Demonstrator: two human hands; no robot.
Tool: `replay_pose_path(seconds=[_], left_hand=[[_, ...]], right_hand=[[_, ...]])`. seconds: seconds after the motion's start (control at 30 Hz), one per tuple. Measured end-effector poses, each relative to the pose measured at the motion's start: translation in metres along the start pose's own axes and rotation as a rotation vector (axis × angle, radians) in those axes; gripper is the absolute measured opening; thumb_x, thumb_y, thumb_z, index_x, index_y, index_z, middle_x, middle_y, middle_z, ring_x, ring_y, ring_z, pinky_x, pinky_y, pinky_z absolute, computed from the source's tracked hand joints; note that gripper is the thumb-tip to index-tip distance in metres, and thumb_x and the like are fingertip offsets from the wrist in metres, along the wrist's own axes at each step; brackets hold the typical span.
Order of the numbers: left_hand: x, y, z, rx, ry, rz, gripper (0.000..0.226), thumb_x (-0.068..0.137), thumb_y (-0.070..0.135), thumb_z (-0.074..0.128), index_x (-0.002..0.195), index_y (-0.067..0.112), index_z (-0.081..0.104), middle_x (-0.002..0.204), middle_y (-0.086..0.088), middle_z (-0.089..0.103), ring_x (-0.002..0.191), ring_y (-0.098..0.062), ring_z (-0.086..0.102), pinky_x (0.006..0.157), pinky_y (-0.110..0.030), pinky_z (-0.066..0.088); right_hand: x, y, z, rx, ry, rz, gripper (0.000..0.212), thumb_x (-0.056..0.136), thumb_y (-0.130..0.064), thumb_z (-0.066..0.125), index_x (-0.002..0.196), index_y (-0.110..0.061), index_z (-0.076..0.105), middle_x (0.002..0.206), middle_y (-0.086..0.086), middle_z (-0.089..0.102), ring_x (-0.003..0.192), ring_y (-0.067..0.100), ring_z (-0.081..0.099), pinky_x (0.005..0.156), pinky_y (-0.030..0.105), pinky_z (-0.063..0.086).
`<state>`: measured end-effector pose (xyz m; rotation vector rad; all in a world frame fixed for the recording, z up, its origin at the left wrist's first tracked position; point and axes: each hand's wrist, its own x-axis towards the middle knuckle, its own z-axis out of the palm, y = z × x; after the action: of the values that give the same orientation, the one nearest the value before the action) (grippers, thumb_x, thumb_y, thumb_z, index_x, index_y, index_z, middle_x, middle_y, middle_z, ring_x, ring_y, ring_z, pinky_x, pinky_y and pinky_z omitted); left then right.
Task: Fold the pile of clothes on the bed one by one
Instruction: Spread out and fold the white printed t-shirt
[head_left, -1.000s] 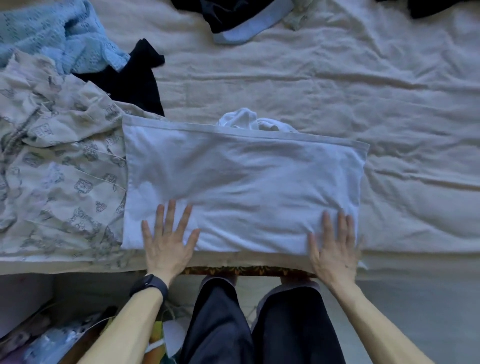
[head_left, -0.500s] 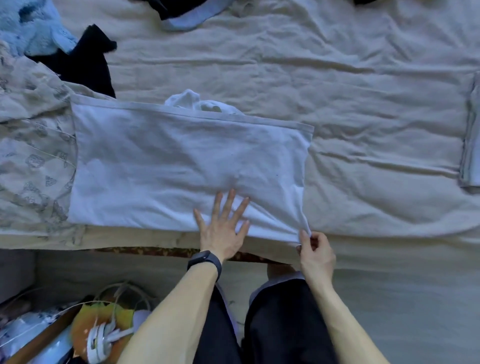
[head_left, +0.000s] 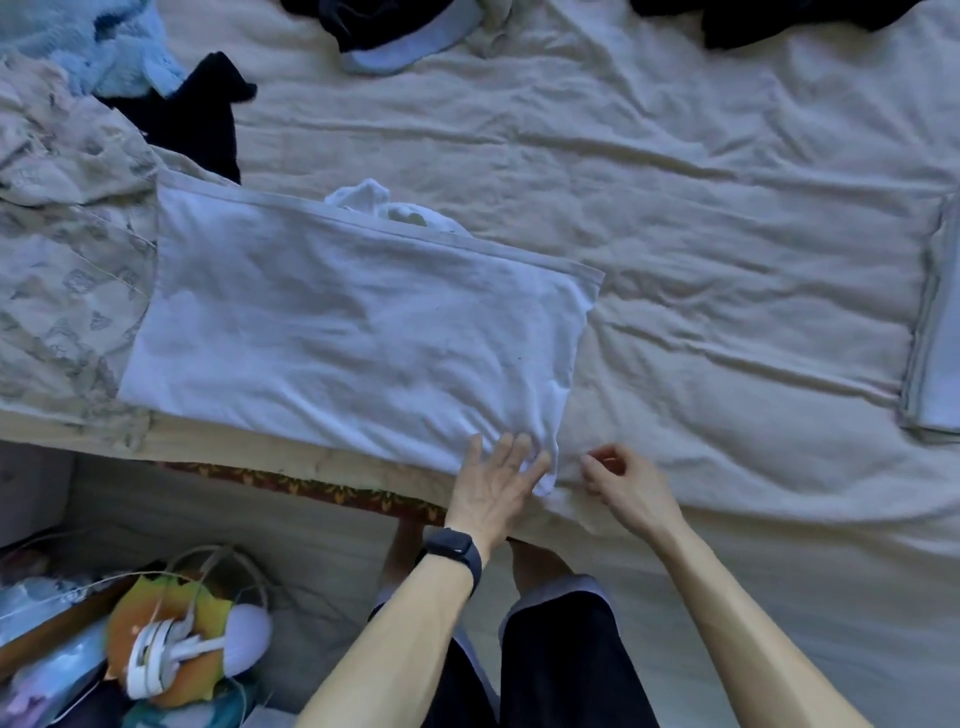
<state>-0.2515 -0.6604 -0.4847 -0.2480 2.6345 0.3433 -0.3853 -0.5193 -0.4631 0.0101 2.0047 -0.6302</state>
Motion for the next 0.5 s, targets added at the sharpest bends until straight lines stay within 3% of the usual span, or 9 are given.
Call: replay_pose_path(seconds=[0.07, 0.17, 0.27, 0.37, 0.5], left_hand=[[0.012, 0.0, -0.001, 0.054, 0.078, 0.031, 0.069, 0.053, 0.018, 0.08, 0.113, 0.024, 0.045, 0.108, -0.005, 0.046, 0.099, -0.025, 0.044, 0.082, -0.045, 0.041], [0.012, -0.008, -0.001, 0.157, 0.326, 0.174, 0.024, 0.072, 0.005, 0.056, 0.09, 0.02, 0.063, 0.082, -0.004, 0.057, 0.075, -0.026, 0.054, 0.064, -0.036, 0.043], [-0.001, -0.018, -0.009, 0.108, 0.447, 0.177, 0.015, 0.08, 0.008, 0.063, 0.075, 0.022, 0.063, 0.067, -0.001, 0.052, 0.058, -0.024, 0.049, 0.053, -0.03, 0.032], [-0.016, -0.017, -0.028, -0.185, 0.487, 0.019, 0.018, 0.092, 0.03, 0.057, 0.082, 0.021, 0.069, 0.063, 0.002, 0.058, 0.056, -0.023, 0.055, 0.049, -0.03, 0.037], [-0.039, -0.007, -0.08, -0.622, 0.505, -0.439, 0.008, 0.092, 0.03, 0.062, 0.095, 0.026, 0.069, 0.081, 0.009, 0.067, 0.073, -0.011, 0.061, 0.061, -0.027, 0.048]], right_hand=[[0.011, -0.008, -0.009, 0.118, 0.03, 0.006, 0.007, 0.093, -0.029, 0.066, 0.092, -0.023, 0.068, 0.085, -0.001, 0.075, 0.074, 0.013, 0.073, 0.078, 0.037, 0.056], [0.025, -0.015, -0.021, 0.19, 0.066, -0.012, 0.009, 0.092, -0.029, 0.066, 0.093, -0.022, 0.069, 0.089, -0.002, 0.076, 0.068, 0.008, 0.073, 0.078, 0.034, 0.056], [0.03, -0.022, -0.027, 0.228, 0.041, 0.025, 0.017, 0.086, -0.034, 0.066, 0.096, -0.02, 0.069, 0.092, 0.0, 0.076, 0.067, 0.007, 0.072, 0.074, 0.034, 0.054], [0.025, -0.032, -0.029, 0.278, -0.005, 0.048, 0.021, 0.09, -0.035, 0.065, 0.101, -0.017, 0.067, 0.098, 0.005, 0.076, 0.069, 0.01, 0.071, 0.068, 0.032, 0.052], [0.014, -0.059, -0.031, 0.445, -0.089, 0.072, 0.034, 0.1, -0.041, 0.06, 0.112, -0.009, 0.065, 0.107, 0.007, 0.073, 0.091, 0.022, 0.075, 0.072, 0.031, 0.058]])
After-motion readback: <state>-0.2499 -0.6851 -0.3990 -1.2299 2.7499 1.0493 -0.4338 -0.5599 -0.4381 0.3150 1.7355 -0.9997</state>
